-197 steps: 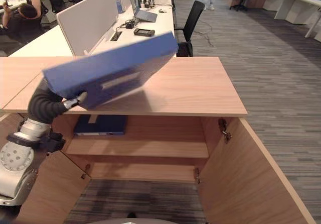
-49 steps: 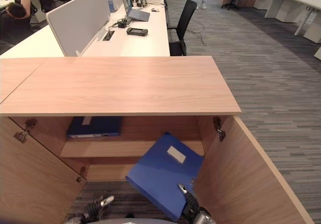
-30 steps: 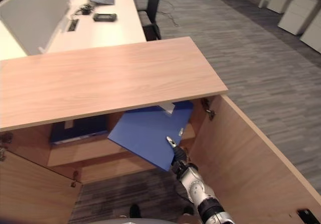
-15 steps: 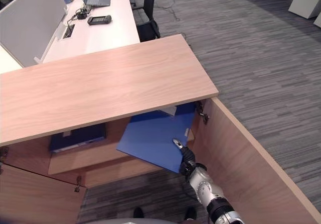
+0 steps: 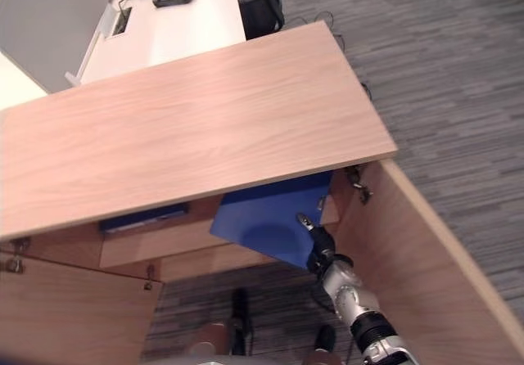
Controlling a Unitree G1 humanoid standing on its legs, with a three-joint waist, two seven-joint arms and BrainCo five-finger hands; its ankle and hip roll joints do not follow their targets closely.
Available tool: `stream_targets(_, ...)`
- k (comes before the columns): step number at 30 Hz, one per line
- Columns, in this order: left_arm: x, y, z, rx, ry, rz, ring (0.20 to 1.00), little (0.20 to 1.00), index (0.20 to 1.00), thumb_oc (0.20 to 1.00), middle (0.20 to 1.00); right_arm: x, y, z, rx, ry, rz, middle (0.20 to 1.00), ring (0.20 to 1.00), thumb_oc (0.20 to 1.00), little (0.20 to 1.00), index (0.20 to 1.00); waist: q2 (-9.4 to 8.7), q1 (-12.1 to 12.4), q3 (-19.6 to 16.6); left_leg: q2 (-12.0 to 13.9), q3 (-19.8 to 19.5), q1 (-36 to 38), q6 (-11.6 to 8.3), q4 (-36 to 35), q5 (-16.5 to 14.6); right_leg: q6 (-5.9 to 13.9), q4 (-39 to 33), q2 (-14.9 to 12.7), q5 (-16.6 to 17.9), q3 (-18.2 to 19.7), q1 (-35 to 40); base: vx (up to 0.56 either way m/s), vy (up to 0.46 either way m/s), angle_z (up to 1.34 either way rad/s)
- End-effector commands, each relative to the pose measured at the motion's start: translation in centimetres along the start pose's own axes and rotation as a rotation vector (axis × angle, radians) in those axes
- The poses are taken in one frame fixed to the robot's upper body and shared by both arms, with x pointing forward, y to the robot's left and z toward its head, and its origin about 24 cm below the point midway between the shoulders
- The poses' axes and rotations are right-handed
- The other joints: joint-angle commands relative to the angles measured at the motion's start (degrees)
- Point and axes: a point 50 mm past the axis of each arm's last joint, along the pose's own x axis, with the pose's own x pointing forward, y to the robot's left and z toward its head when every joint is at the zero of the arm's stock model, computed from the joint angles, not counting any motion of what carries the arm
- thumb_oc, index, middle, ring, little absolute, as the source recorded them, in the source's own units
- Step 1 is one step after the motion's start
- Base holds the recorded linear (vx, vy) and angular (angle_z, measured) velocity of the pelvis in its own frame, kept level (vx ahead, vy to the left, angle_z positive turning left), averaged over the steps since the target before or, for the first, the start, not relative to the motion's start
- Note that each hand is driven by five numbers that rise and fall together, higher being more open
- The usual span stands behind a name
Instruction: Put the empty folder in the office cabinet
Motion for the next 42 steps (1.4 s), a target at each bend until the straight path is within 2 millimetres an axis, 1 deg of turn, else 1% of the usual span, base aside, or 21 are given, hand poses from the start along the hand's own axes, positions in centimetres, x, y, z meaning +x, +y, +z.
stream_targets(1,0.0,2.2,0.9,0.050,0.008,0.091,1.000,1.000,1.000,1.000,1.000,0.9,4.4,3.9,0.049,-0.212,0.156,0.200,0.200,0.200,0.200,0.200,-2.57,1.3,0.7,2.1,-1.0,-1.9,-1.84,9.6,-6.5,1.03,1.6,-2.7,0.2,3.4,0.4,0.00,0.097,-0.13)
stream_targets(5,-0.1,2.7,1.3,0.058,0.006,0.109,1.000,1.000,1.000,1.000,1.000,1.2,5.0,4.1,0.077,-0.223,0.161,0.200,0.200,0.200,0.200,0.200,-4.01,1.5,1.0,1.5,-0.4,-2.8,-1.03,9.9,-7.5,1.74,0.1,-2.9,2.0,4.4,-0.7,-0.02,0.057,-0.09)
stream_targets(9,-0.1,3.3,3.3,0.062,-0.036,0.126,1.000,1.000,1.000,1.000,1.000,1.4,5.7,3.7,0.119,-0.218,0.167,0.200,0.200,0.200,0.200,0.200,-6.74,0.7,0.5,0.2,0.5,-2.7,0.09,7.7,-7.8,2.90,-2.9,-2.7,5.4,5.5,-2.9,0.01,0.053,-0.14)
stream_targets(11,-0.2,3.1,4.9,0.049,-0.078,0.125,1.000,1.000,1.000,1.000,1.000,1.4,5.9,2.8,0.142,-0.191,0.164,0.200,0.200,0.200,0.200,0.200,-7.85,0.2,-0.2,-0.4,1.4,-1.2,0.36,5.6,-7.3,3.16,-3.4,-2.5,5.7,5.4,-2.8,0.07,-0.005,-0.22)
stream_targets(13,-0.2,3.2,5.7,0.031,-0.100,0.133,1.000,1.000,1.000,1.000,1.000,1.4,6.1,2.3,0.148,-0.172,0.169,0.200,0.200,0.200,0.200,0.200,-8.34,0.1,-0.4,-0.1,1.5,0.1,0.11,5.0,-7.0,2.92,-3.2,-2.1,5.1,5.2,-2.2,0.04,-0.127,-0.23)
stream_targets(17,-0.1,3.4,4.1,-0.010,-0.042,0.142,1.000,1.000,1.000,1.000,1.000,0.9,5.8,1.0,0.164,-0.132,0.165,0.200,0.200,0.200,0.200,0.200,-8.58,0.2,-1.8,2.1,1.1,4.3,-1.24,1.6,-4.8,1.96,-4.0,0.7,3.2,4.7,0.4,0.06,-0.200,-0.03)
stream_targets(20,-0.1,3.2,3.0,-0.019,-0.008,0.136,1.000,1.000,1.000,1.000,1.000,0.5,5.1,0.5,0.175,-0.121,0.152,0.200,0.200,0.200,0.200,0.200,-8.13,0.1,-3.2,2.9,0.6,6.3,-2.06,-1.3,-2.8,1.68,-4.0,2.2,1.5,3.5,2.1,0.01,-0.170,0.13)
stream_targets(21,-0.1,2.8,3.4,-0.066,-0.032,0.126,1.000,1.000,1.000,1.000,1.000,0.8,4.8,1.3,0.151,-0.141,0.145,0.200,0.200,0.200,0.200,0.200,-8.62,1.3,-2.1,4.6,-6.0,3.1,-4.23,6.9,-4.4,0.51,-3.5,1.9,1.0,4.0,2.5,-0.09,-0.115,0.10)
stream_targets(22,-0.1,2.8,3.4,-0.067,-0.032,0.126,1.000,1.000,1.000,1.000,1.000,0.8,4.8,1.3,0.151,-0.142,0.145,0.200,0.200,0.200,0.200,0.200,-8.67,1.2,-2.3,4.5,-6.1,2.8,-4.19,6.9,-4.2,0.52,-3.5,1.8,1.1,3.9,2.3,-0.10,0.035,0.29)
stream_targets(23,0.0,2.5,3.5,-0.085,-0.033,0.120,1.000,1.000,1.000,1.000,1.000,0.8,4.7,1.4,0.153,-0.143,0.144,0.200,0.200,0.200,0.200,0.200,-8.58,0.9,-2.3,6.9,-6.9,3.3,-5.11,6.4,-3.4,1.01,-3.3,0.4,1.0,3.6,2.5,-0.02,0.150,0.18)
stream_targets(24,0.0,2.5,3.5,-0.087,-0.029,0.118,1.000,1.000,1.000,1.000,1.000,0.8,4.6,1.2,0.156,-0.136,0.138,0.200,0.200,0.200,0.200,0.200,-8.41,0.6,-2.8,8.0,-6.7,3.7,-5.02,5.4,-2.5,1.29,-3.2,-0.1,0.9,3.4,2.3,0.04,0.276,0.02)
stream_targets(27,0.0,2.6,2.9,-0.075,-0.010,0.129,1.000,1.000,1.000,1.000,1.000,0.5,3.6,1.0,0.146,-0.127,0.107,0.200,0.200,0.200,0.200,0.200,-6.52,-0.5,-5.3,13.0,-5.2,4.5,-6.74,-1.3,3.0,3.04,-3.1,-1.8,0.1,3.7,2.9,0.12,0.318,0.15)
stream_targets(29,0.0,2.6,2.8,-0.054,-0.007,0.129,1.000,1.000,1.000,1.000,1.000,0.2,2.5,1.3,0.135,-0.138,0.074,0.200,0.200,0.200,0.200,0.200,-5.00,-0.8,-5.8,14.4,-5.5,4.0,-7.85,-3.5,4.7,3.90,-3.2,-2.6,0.1,3.7,3.3,0.08,0.349,0.28)
stream_targets(30,0.0,2.6,2.7,-0.045,-0.008,0.128,1.000,1.000,1.000,1.000,1.000,0.0,1.9,1.2,0.125,-0.135,0.056,0.200,0.200,0.200,0.200,0.200,-3.97,-1.2,-6.2,14.4,-5.5,4.5,-8.36,-4.1,3.9,4.50,-3.3,-3.3,0.3,3.7,3.2,0.04,0.250,0.22)
stream_targets(31,0.0,2.6,2.6,-0.045,-0.008,0.127,1.000,1.000,1.000,1.000,1.000,0.0,1.9,1.2,0.124,-0.135,0.056,0.200,0.200,0.200,0.200,0.200,-3.92,-1.1,-6.2,14.5,-5.5,4.6,-8.37,-4.1,3.9,4.50,-3.3,-3.3,0.4,3.8,3.3,0.07,0.318,0.14)
stream_targets(32,0.0,2.7,2.0,-0.011,0.009,0.130,1.000,1.000,1.000,1.000,1.000,-0.3,1.5,0.7,0.126,-0.120,0.042,0.200,0.200,0.200,0.200,0.200,-2.52,-1.4,-7.6,13.3,-4.8,5.8,-8.92,-4.3,2.3,5.40,-4.0,-4.1,1.8,3.4,3.4,0.06,0.282,0.06)
stream_targets(33,-0.1,2.7,2.0,0.004,0.009,0.137,1.000,1.000,1.000,1.000,1.000,-0.3,1.4,0.4,0.136,-0.116,0.036,0.200,0.200,0.200,0.200,0.200,-2.49,-1.4,-8.1,12.2,-4.5,6.1,-8.93,-4.3,1.4,5.82,-4.0,-5.3,3.1,3.4,2.8,0.06,0.336,-0.11)
stream_targets(35,-0.1,3.1,2.2,0.005,-0.009,0.148,1.000,1.000,1.000,1.000,1.000,-0.2,2.1,0.4,0.154,-0.127,0.049,0.200,0.200,0.200,0.200,0.200,-3.44,-0.7,-8.1,10.1,-4.8,6.6,-7.95,-4.3,-0.8,6.31,-4.0,-7.0,4.7,4.1,0.9,-0.03,0.226,0.06)
stream_targets(40,-0.1,3.7,2.6,-0.017,-0.018,0.166,1.000,1.000,1.000,1.000,1.000,0.2,2.9,0.1,0.182,-0.119,0.060,0.200,0.200,0.200,0.200,0.200,-5.17,0.5,-7.6,9.4,-4.1,6.9,-7.36,-4.1,-1.4,6.81,-4.0,-7.5,5.7,4.8,-0.3,-0.03,0.108,-0.15)
stream_targets(41,-0.2,3.8,2.9,-0.025,-0.026,0.169,1.000,1.000,1.000,1.000,1.000,0.3,3.1,0.1,0.186,-0.118,0.064,0.200,0.200,0.200,0.200,0.200,-5.88,0.7,-7.1,9.4,-4.0,6.7,-7.24,-3.2,-1.7,7.01,-4.0,-7.5,5.8,5.1,-0.4,-0.11,0.119,-0.07)
stream_targets(42,-0.3,4.8,3.5,-0.031,-0.045,0.185,1.000,1.000,1.000,1.000,1.000,0.3,2.9,0.4,0.179,-0.125,0.064,0.200,0.200,0.200,0.200,0.200,-7.62,1.3,-5.6,9.1,-5.0,4.2,-6.76,1.6,-3.6,7.34,-4.0,-8.2,6.6,5.1,-0.8,-0.15,0.151,-0.09)
